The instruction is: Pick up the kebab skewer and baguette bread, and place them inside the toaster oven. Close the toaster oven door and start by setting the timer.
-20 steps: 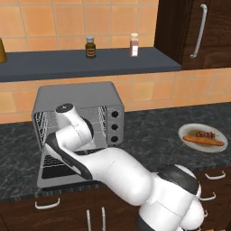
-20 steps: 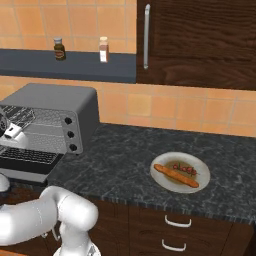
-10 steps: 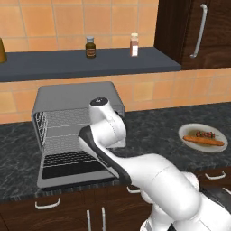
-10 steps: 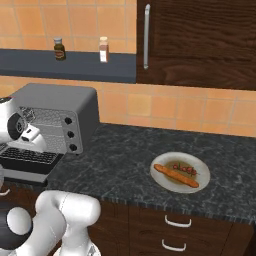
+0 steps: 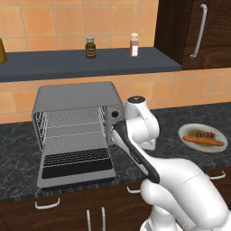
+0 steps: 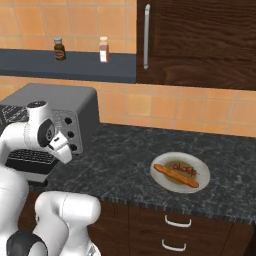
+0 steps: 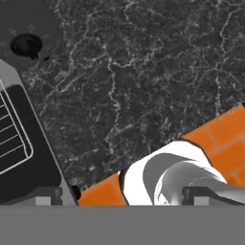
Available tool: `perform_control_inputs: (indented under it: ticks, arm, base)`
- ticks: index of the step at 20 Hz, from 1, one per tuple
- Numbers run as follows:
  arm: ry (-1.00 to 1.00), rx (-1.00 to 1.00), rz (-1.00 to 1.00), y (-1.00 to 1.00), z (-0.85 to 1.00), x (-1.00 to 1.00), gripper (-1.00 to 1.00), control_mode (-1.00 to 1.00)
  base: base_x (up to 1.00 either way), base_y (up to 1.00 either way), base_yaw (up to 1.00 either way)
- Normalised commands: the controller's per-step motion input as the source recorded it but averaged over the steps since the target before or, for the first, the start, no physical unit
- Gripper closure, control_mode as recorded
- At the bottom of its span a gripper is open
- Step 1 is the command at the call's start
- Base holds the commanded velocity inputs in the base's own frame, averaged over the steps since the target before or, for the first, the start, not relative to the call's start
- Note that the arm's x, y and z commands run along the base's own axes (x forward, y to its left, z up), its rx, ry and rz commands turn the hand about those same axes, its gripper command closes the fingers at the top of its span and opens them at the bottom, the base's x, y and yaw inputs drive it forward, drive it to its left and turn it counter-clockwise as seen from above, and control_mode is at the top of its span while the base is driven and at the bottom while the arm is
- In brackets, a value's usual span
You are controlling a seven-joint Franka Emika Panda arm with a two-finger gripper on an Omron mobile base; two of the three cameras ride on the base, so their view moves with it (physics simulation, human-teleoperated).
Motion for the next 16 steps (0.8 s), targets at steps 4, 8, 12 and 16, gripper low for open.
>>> perform_control_inputs:
  ticks: [4, 8, 12, 16]
  arm:
    - [0.00, 0.05, -0.34, -1.00, 0.05, 0.00, -1.00, -1.00]
    - [0.00, 0.09, -0.33, -1.00, 0.04, 0.00, -1.00, -1.00]
    - [0.00, 0.15, -0.27, -1.00, 0.17, 0.00, -1.00, -1.00]
    - [0.00, 0.15, -0.25, -1.00, 0.12, 0.00, -1.00, -1.00]
  base:
    - [0.00, 0.00, 0.00]
    - [0.00, 0.00, 0.00]
    - [0.00, 0.00, 0.00]
    - [0.00, 0.00, 0.00]
